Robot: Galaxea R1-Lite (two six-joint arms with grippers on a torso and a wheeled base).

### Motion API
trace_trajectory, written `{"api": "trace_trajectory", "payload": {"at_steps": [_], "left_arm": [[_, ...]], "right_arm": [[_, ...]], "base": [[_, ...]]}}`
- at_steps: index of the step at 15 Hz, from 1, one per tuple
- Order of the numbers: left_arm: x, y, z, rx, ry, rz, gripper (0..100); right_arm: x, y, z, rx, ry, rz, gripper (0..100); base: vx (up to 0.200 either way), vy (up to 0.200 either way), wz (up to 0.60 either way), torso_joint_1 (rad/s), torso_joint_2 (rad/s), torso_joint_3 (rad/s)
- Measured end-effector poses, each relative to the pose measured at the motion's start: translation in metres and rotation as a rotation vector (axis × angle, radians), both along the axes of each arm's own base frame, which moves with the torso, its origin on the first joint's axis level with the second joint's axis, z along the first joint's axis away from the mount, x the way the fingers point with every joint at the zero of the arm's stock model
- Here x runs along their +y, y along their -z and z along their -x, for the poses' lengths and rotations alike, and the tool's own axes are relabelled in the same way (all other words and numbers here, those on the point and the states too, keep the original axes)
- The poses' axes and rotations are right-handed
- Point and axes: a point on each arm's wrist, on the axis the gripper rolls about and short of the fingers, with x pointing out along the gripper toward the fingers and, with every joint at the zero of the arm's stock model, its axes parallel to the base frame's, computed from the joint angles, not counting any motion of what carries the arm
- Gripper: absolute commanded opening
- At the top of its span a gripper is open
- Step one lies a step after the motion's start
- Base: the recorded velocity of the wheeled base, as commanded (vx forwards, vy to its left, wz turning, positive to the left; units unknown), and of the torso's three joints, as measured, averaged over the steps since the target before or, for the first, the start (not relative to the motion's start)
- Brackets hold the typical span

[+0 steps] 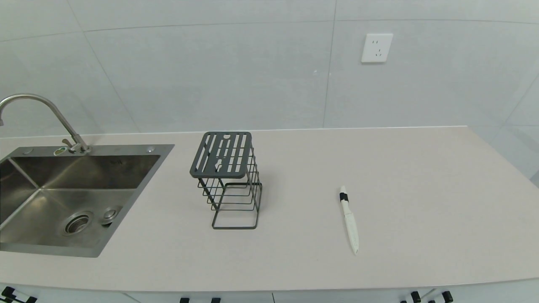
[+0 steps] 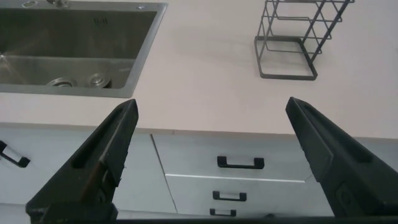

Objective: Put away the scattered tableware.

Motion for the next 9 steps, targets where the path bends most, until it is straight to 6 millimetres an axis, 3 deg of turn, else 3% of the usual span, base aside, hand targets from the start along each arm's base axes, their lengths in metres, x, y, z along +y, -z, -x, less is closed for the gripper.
{"api": "trace_trajectory", "payload": {"at_steps": [9], "left_arm": [[0.0000,-0.0002,0.0000,-0.002,-0.001,0.006,100]], "right_arm": [[0.0000,0.0000,0.0000,0.000,0.001,0.000,100]], "base": [[0.000,0.000,0.00,0.000,0.00,0.000]]}}
